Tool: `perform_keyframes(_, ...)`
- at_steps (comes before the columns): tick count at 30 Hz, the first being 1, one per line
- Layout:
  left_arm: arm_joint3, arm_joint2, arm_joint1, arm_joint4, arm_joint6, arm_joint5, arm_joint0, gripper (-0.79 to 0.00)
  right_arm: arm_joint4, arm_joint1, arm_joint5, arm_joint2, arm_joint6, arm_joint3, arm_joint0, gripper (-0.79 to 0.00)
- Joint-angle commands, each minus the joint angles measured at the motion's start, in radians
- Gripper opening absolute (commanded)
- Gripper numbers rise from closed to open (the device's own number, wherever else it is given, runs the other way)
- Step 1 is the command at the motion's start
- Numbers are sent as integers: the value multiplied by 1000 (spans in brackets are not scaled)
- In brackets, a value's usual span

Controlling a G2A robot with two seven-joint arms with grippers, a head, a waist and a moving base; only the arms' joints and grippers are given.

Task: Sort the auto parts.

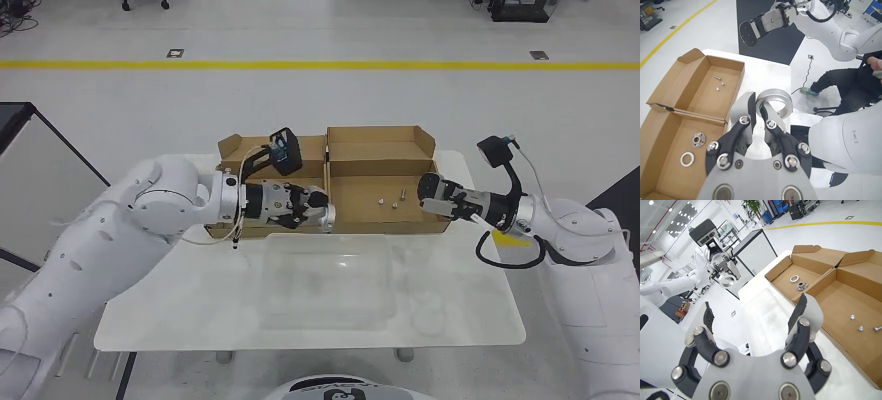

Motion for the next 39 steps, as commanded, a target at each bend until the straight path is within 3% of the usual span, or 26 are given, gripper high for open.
perform_keyframes(1, 11, -19, 1, 9, 28, 18, 11, -785, 0, 0, 0, 0, 0, 0, 0, 0)
perform_keyframes(11, 56, -154, 31, -96, 51, -27, 93, -785, 0, 0, 0, 0, 0, 0, 0, 0)
perform_keyframes(19, 76, -244, 30, -422, 183, -114, 158, -785, 0, 0, 0, 0, 0, 0, 0, 0)
perform_keyframes(25, 83, -250, 10, -645, 214, -189, 139, -785, 0, 0, 0, 0, 0, 0, 0, 0)
perform_keyframes(28, 92, -234, -1, -733, 179, -205, 121, -785, 0, 0, 0, 0, 0, 0, 0, 0)
perform_keyframes(39, 95, -233, -2, -734, 171, -204, 118, -785, 0, 0, 0, 0, 0, 0, 0, 0)
